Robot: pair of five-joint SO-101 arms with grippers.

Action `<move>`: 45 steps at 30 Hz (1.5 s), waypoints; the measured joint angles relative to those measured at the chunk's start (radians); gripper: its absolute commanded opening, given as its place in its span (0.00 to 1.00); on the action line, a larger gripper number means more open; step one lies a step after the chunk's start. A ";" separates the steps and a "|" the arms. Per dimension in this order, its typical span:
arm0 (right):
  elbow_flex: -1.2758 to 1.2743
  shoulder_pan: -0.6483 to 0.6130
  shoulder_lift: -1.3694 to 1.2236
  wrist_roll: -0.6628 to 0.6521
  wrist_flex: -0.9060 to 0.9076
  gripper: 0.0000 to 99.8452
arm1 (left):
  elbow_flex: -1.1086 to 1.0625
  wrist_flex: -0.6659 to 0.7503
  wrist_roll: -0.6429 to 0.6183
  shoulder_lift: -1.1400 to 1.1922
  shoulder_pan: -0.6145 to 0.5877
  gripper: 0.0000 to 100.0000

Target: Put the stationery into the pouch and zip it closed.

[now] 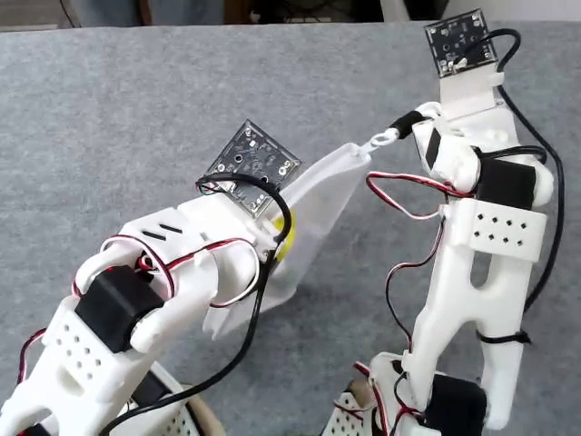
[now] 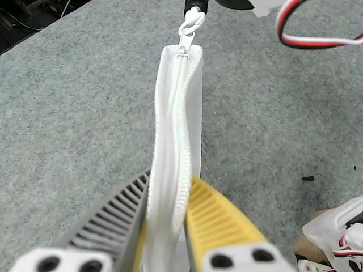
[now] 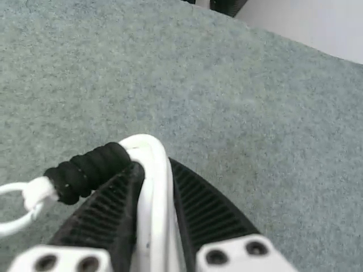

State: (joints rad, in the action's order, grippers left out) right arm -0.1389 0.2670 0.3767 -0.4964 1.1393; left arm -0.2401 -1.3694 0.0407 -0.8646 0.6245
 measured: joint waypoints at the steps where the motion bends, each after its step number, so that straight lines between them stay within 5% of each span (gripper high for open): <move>1: 0.000 0.002 0.000 0.000 0.015 0.01 | -0.002 0.000 0.000 0.000 0.000 0.03; 6: 0.064 0.003 -0.006 0.000 0.071 0.04 | -0.040 0.043 0.000 -0.003 0.000 0.05; 12: 0.092 0.014 -0.037 0.000 0.126 0.22 | -0.064 0.066 -0.008 -0.009 -0.015 0.35; 14: 0.092 0.015 -0.041 0.003 0.126 0.25 | -0.087 0.086 -0.028 -0.017 -0.046 0.38; 35: 0.043 -0.123 0.091 0.002 0.157 0.32 | -0.160 0.109 -0.041 -0.020 -0.245 0.35; 38: -0.011 -0.147 0.091 0.006 0.167 0.24 | -0.224 0.150 -0.041 -0.020 -0.293 0.29; 42: -0.015 -0.178 0.091 0.005 0.241 0.02 | -0.279 0.176 -0.041 -0.020 -0.365 0.15; 45: -0.018 -0.176 0.103 0.005 0.284 0.04 | -0.282 0.169 -0.041 -0.023 -0.397 0.06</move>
State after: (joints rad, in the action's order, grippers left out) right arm -0.1573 0.0905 0.4795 -0.4918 1.4231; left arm -0.5224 -1.2006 -0.0008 -0.8876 0.2271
